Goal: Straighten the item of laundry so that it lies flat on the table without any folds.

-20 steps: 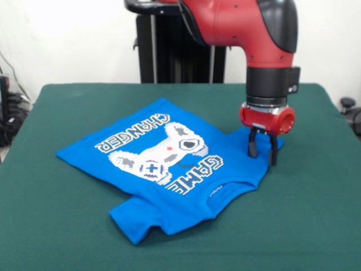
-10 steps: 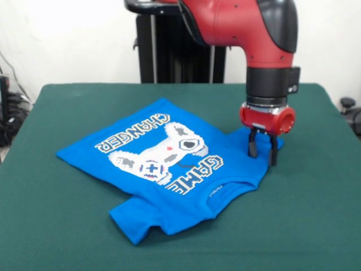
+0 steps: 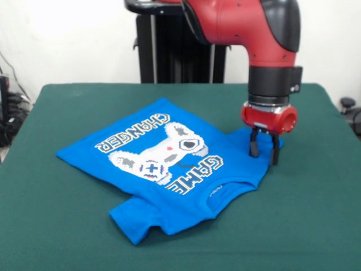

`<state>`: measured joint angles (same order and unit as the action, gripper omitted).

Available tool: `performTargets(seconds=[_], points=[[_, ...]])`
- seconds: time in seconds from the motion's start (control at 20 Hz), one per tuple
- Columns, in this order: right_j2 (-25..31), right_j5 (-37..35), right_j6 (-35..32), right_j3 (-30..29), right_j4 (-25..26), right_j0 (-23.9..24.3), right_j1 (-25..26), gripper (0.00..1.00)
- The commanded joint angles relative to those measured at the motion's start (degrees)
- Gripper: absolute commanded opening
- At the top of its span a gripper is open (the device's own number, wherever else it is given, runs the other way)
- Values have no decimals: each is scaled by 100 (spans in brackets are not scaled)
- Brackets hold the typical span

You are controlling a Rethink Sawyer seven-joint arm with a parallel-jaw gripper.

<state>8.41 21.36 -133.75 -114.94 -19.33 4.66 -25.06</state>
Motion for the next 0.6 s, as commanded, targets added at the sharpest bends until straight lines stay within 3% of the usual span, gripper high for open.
performTargets(seconds=[0.05,0.25,0.6], points=[[236,-296,-1259,22,-574,-361,-382,100],[291,-474,-1301,-148,-570,-302,-648,100],[466,-249,-1390,-108,-388,-191,-412,100]])
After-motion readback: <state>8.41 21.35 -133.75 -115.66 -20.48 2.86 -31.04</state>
